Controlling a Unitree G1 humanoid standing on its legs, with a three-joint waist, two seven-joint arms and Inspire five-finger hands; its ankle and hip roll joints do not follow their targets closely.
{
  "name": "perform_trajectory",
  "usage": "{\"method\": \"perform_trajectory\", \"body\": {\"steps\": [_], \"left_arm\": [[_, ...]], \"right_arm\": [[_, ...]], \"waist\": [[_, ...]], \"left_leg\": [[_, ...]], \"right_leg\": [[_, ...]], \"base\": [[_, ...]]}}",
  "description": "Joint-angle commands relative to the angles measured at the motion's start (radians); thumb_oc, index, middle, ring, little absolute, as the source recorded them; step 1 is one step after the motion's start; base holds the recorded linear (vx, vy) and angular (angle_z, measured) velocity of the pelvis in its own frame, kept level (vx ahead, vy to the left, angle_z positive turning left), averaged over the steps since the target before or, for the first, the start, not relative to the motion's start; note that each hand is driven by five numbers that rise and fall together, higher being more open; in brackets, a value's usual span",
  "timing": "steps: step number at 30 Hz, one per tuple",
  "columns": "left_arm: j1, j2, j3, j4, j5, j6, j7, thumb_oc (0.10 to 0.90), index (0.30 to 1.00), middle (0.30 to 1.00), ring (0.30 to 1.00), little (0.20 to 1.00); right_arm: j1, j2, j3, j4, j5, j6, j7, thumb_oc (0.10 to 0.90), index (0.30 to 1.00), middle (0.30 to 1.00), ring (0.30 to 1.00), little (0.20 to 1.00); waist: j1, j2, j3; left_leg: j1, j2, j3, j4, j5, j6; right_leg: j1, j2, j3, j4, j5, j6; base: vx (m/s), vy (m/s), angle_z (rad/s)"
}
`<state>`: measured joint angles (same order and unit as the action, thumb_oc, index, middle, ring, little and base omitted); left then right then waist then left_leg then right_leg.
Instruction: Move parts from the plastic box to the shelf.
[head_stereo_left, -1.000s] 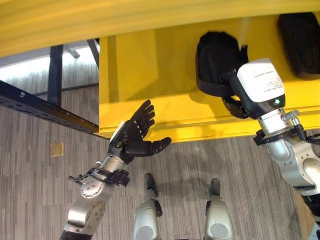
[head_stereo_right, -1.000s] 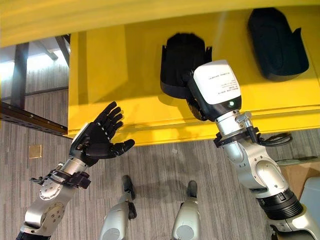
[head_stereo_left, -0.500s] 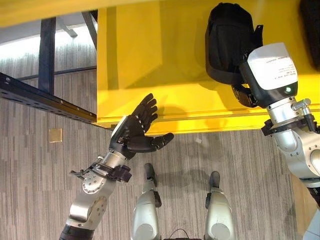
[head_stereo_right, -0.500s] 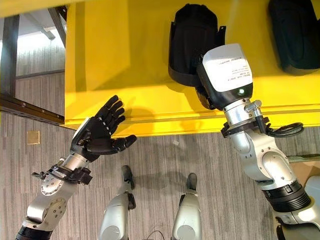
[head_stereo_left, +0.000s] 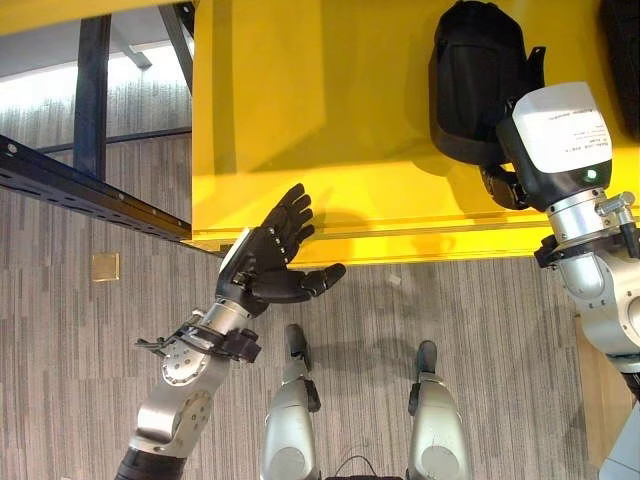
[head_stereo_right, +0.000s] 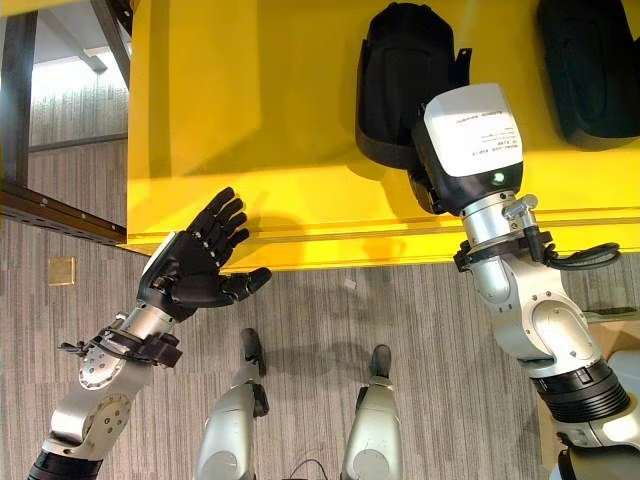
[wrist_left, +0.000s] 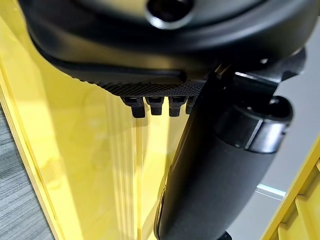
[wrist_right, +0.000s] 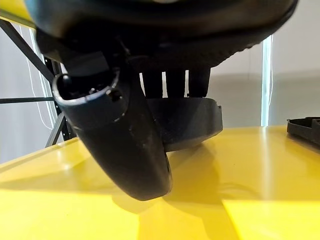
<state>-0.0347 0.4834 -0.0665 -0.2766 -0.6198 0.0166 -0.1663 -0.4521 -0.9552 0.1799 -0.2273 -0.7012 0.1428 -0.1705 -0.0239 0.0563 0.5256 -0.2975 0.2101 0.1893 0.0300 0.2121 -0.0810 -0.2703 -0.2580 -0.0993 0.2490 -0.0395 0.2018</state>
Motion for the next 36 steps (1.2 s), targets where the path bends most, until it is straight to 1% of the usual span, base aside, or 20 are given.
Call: {"method": "perform_trajectory", "body": {"steps": [1,6,7,17,24,29,36], "left_arm": [[-0.033,0.048,0.050,-0.098,0.006,-0.060,-0.035,0.900,1.000,1.000,1.000,1.000],[-0.038,0.053,0.049,-0.093,0.010,-0.054,-0.040,0.900,1.000,1.000,1.000,1.000],[-0.042,0.055,0.047,-0.088,0.014,-0.052,-0.043,0.900,1.000,1.000,1.000,1.000],[-0.058,0.062,0.041,-0.076,0.019,-0.038,-0.055,0.900,1.000,1.000,1.000,1.000],[-0.066,0.077,0.034,-0.069,0.027,-0.030,-0.061,0.900,1.000,1.000,1.000,1.000],[-0.069,0.079,0.027,-0.066,0.034,-0.026,-0.064,0.900,1.000,1.000,1.000,1.000],[-0.079,0.079,0.021,-0.062,0.041,-0.021,-0.064,0.900,1.000,1.000,1.000,1.000]], "right_arm": [[-0.145,-0.051,-0.104,-0.039,0.014,0.020,-0.089,0.400,0.300,0.300,0.300,0.300],[-0.177,-0.071,-0.096,0.008,0.015,0.002,-0.083,0.400,0.300,0.300,0.300,0.300],[-0.188,-0.079,-0.087,0.018,0.010,-0.014,-0.074,0.400,0.300,0.300,0.300,0.300],[-0.249,-0.120,-0.014,0.044,-0.042,-0.064,-0.024,0.400,0.300,0.300,0.300,0.300],[-0.317,-0.154,0.053,0.085,-0.036,-0.073,-0.036,0.400,0.300,0.300,0.300,0.300],[-0.366,-0.145,0.091,0.087,-0.044,-0.073,-0.026,0.400,0.300,0.300,0.300,0.300],[-0.393,-0.138,0.118,0.091,-0.057,-0.067,-0.020,0.400,0.300,0.300,0.300,0.300]], "waist": [[0.002,-0.038,-0.022],[0.007,-0.043,-0.023],[0.010,-0.045,-0.026],[0.022,-0.052,-0.028],[0.033,-0.066,-0.033],[0.043,-0.071,-0.036],[0.049,-0.072,-0.035]], "left_leg": [[0.055,0.003,-0.050,0.095,-0.173,-0.015],[0.052,0.004,-0.052,0.099,-0.173,-0.016],[0.052,0.005,-0.052,0.099,-0.173,-0.018],[0.044,0.007,-0.058,0.103,-0.169,-0.022],[0.042,0.008,-0.059,0.103,-0.166,-0.024],[0.043,0.010,-0.060,0.103,-0.164,-0.026],[0.040,0.008,-0.063,0.103,-0.163,-0.026]], "right_leg": [[-0.057,0.172,-0.012,0.054,-0.065,-0.149],[-0.057,0.172,-0.013,0.054,-0.064,-0.147],[-0.056,0.172,-0.014,0.052,-0.064,-0.146],[-0.056,0.173,-0.020,0.054,-0.065,-0.145],[-0.053,0.177,-0.022,0.050,-0.064,-0.144],[-0.047,0.178,-0.024,0.046,-0.063,-0.145],[-0.046,0.179,-0.026,0.047,-0.065,-0.144]], "base": [[0.00,0.000,0.00],[-0.01,-0.013,0.00],[-0.01,-0.033,0.00],[0.00,-0.009,0.00],[-0.01,-0.027,0.01],[0.00,0.000,0.00],[0.00,0.000,0.00]]}}
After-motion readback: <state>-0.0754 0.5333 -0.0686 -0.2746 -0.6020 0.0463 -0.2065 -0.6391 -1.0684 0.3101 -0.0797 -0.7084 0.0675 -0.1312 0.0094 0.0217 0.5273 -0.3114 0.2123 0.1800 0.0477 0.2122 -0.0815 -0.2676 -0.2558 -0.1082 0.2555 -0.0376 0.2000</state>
